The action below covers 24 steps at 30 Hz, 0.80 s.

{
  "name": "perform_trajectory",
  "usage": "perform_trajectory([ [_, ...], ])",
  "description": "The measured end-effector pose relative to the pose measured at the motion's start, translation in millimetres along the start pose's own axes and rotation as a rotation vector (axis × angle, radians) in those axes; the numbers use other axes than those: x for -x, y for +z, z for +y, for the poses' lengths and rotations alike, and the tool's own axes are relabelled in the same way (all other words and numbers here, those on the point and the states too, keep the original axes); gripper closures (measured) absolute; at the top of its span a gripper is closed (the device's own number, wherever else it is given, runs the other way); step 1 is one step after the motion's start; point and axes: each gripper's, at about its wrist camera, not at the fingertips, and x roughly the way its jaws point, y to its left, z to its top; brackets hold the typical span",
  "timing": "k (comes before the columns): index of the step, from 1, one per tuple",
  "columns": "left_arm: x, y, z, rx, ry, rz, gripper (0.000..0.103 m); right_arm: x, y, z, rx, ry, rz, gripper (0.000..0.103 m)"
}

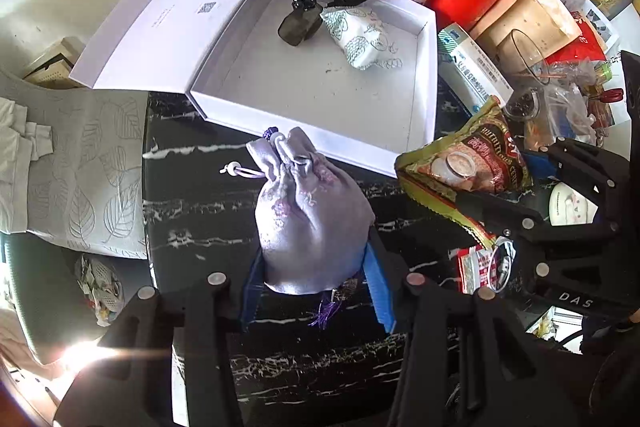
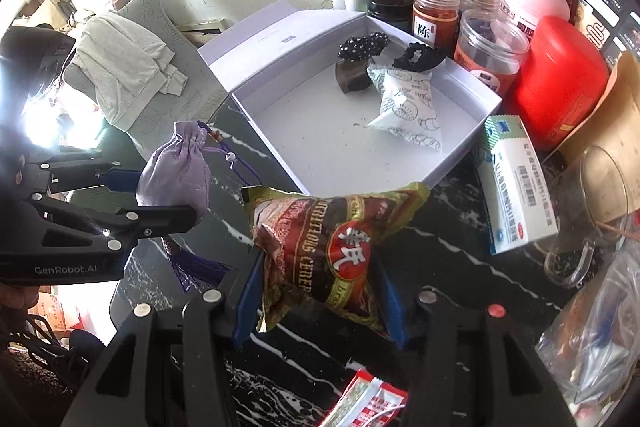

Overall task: Organize objects
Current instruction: 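Carry the pouch with left tool while right tool carries the gold bag toward the box, then lower the pouch with left tool while right tool lowers the gold bag into the box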

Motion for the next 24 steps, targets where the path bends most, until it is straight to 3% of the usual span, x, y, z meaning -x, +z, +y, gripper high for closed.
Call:
perform_trajectory([
  [24,-32.4,107.4,2.1,-0.126,0.013,-0.03,0.059,-21.9,74.2,-45.2,-0.05,-0.031,-0.05,0.05],
])
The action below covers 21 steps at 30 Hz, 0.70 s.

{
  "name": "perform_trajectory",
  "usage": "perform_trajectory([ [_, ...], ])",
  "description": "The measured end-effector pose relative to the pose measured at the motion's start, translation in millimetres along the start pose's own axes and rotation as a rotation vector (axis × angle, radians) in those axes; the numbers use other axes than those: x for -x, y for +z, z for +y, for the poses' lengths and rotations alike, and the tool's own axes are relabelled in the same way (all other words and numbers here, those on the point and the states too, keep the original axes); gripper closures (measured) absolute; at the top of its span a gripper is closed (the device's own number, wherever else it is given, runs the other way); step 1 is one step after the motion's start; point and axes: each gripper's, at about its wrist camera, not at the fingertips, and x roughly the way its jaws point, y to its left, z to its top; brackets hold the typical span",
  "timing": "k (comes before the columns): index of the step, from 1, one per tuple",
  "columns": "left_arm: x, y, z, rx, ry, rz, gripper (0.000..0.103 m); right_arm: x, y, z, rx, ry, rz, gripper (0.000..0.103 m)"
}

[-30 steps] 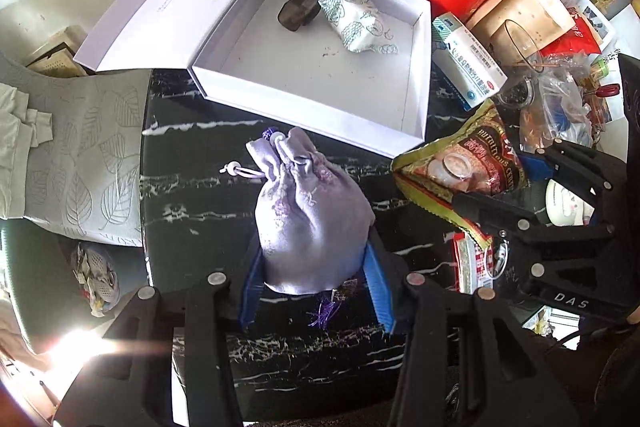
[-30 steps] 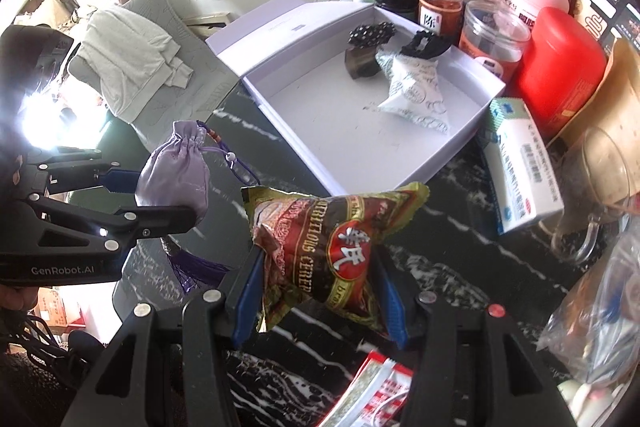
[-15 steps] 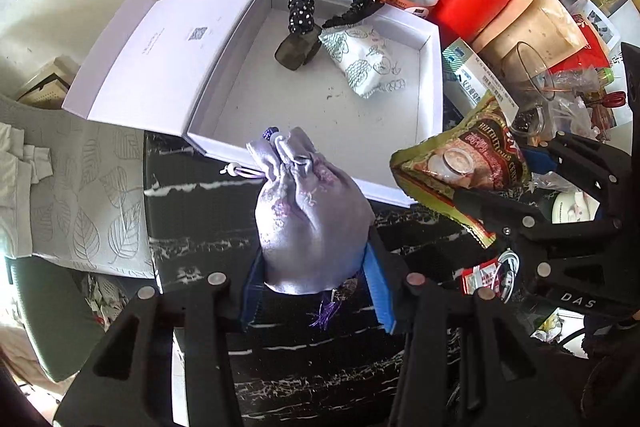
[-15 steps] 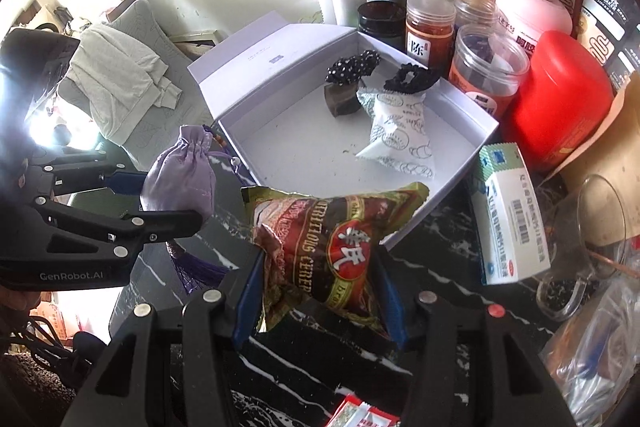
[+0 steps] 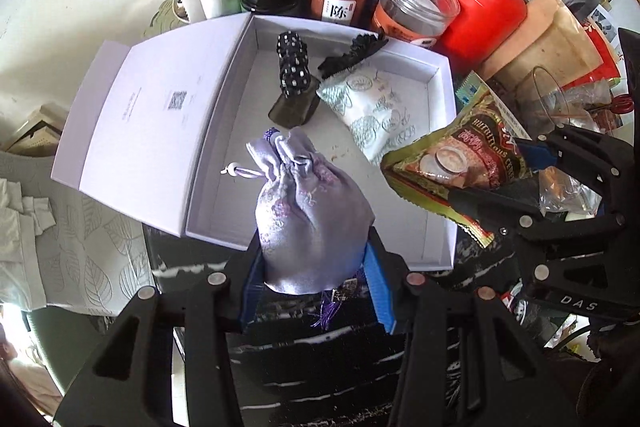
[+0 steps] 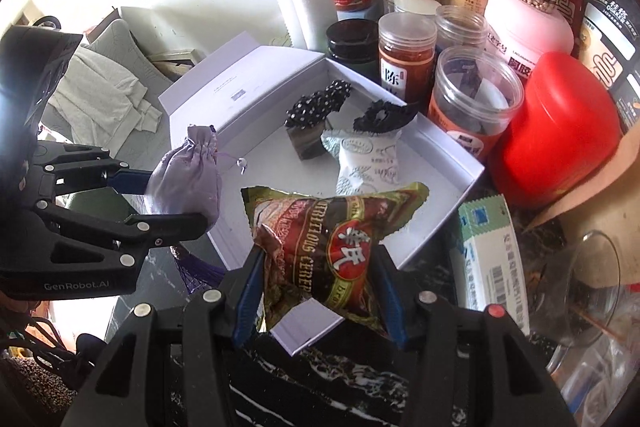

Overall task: Organize objects
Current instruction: 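Lower the pouch with left tool while right tool lowers the gold bag into the box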

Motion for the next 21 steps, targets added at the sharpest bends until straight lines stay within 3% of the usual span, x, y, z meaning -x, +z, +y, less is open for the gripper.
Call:
perform_trajectory([
  [12,-15.3,47.3,10.0,-0.043,0.024,-0.052,0.059,-18.9,36.2,-13.0,-0.012,-0.012,-0.034,0.05],
  [21,-35.7,57.7,17.2,-0.042,0.026,-0.05,0.059,-37.1,52.6,-21.9,-0.029,-0.017,-0.04,0.05],
])
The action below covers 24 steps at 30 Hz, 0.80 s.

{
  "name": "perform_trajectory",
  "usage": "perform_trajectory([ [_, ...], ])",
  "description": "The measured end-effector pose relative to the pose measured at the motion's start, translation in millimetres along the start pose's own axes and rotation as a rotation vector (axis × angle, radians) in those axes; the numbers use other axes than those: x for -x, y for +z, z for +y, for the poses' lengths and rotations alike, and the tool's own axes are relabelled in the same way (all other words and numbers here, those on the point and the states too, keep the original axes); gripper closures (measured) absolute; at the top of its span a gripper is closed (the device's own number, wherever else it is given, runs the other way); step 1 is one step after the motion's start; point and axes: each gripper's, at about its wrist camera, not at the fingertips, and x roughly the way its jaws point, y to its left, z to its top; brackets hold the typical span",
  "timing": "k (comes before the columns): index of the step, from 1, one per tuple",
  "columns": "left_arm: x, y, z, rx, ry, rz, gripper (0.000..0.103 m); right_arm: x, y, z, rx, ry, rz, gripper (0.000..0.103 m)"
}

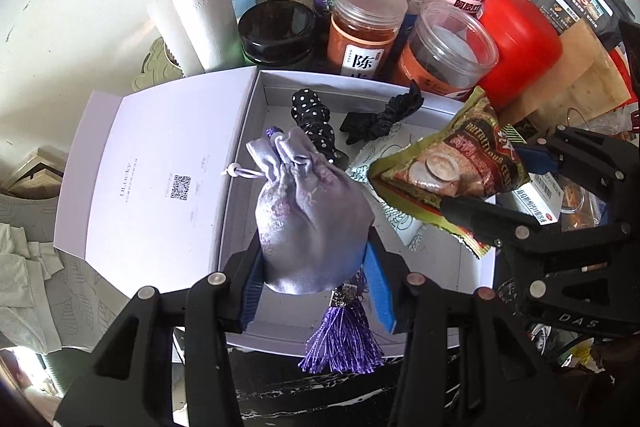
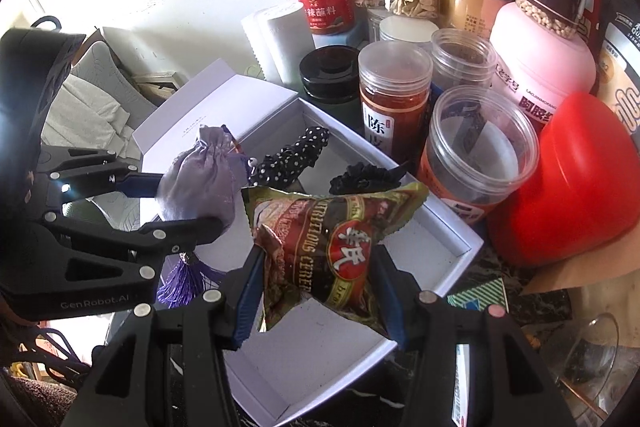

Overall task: Organize objects
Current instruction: 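Lower the pouch with left tool while right tool lowers the gold bag into the box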

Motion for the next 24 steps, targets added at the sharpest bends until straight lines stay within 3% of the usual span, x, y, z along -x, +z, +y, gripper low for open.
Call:
perform_trajectory([
  [24,-63.7,-7.9,20.0,0.032,-0.013,0.059,0.059,-42.9,14.1,-8.1,-0.001,-0.033,0.004,0.05],
])
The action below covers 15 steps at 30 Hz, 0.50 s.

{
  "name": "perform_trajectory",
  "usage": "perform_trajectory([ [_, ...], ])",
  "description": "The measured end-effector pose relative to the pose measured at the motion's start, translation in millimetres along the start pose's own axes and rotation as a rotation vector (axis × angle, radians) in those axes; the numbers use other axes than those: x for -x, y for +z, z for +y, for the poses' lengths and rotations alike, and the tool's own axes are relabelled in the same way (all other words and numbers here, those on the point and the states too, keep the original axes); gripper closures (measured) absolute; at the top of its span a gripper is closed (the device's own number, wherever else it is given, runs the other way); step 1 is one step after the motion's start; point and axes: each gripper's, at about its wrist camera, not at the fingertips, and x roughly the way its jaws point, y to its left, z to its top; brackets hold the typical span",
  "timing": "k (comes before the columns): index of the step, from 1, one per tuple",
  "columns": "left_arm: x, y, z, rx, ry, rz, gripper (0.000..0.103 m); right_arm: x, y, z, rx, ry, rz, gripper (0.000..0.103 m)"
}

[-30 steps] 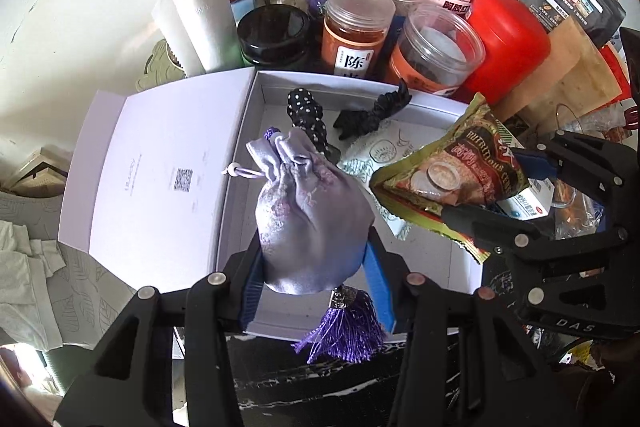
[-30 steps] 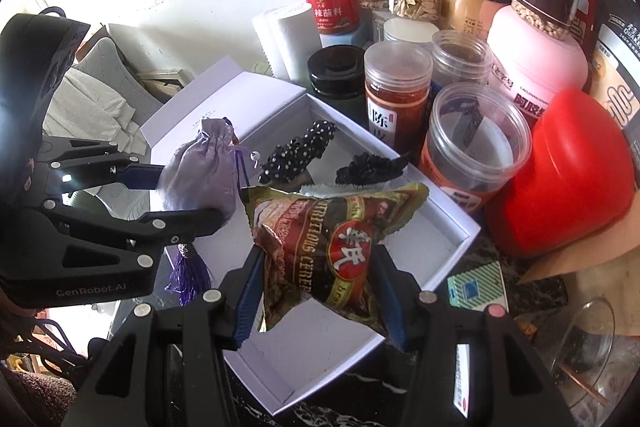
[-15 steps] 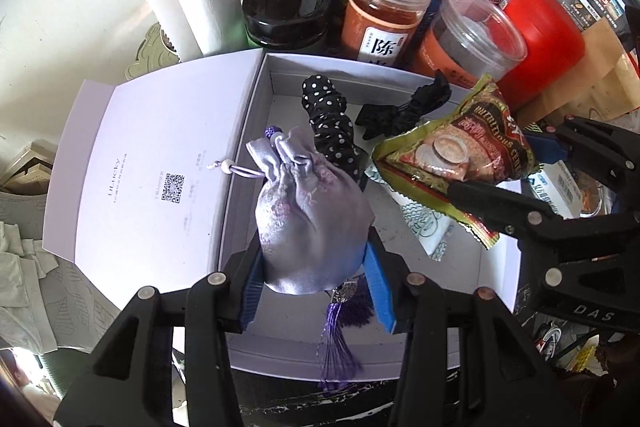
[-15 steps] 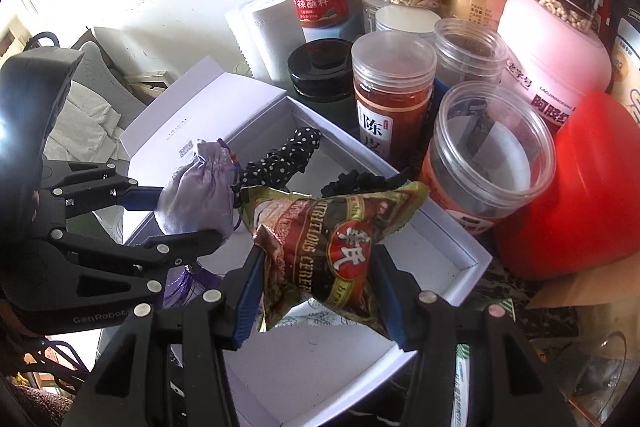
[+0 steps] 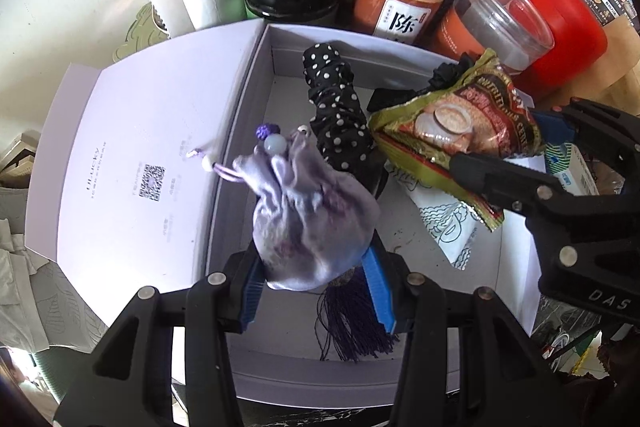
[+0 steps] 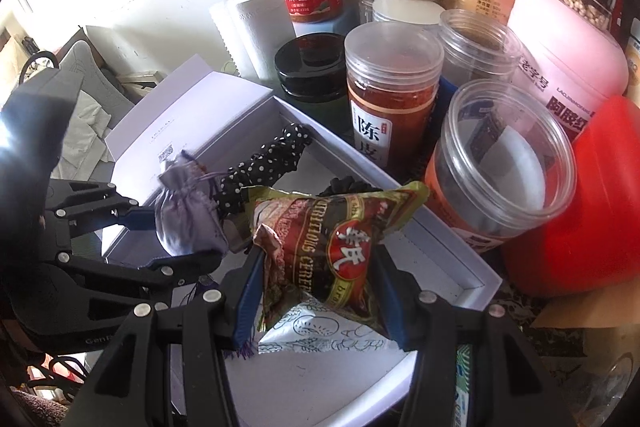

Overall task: Organize objects
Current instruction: 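Lower the pouch with left tool while right tool lowers the gold bag into the box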

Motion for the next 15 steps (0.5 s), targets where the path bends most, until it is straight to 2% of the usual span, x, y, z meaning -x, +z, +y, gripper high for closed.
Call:
perform_trajectory([
  [7,-17.5,-7.0,3.0,0.017,-0.018,0.03,0.059,-4.1,0.2,-1.8,-0.005,0.014,-0.008,0.05],
  [11,-23.3,-12.1,-1.0,-0.012,0.023,0.024,0.059,-5.4,-0.2,-1.6,-0.008,0.016,-0.011,0.05],
  [15,-23.4,-15.7,-0.8,-0.013,0.03,0.016,0.059,-6.1,0.7,-1.0,-0.007,0.014,-0.01,0.049],
])
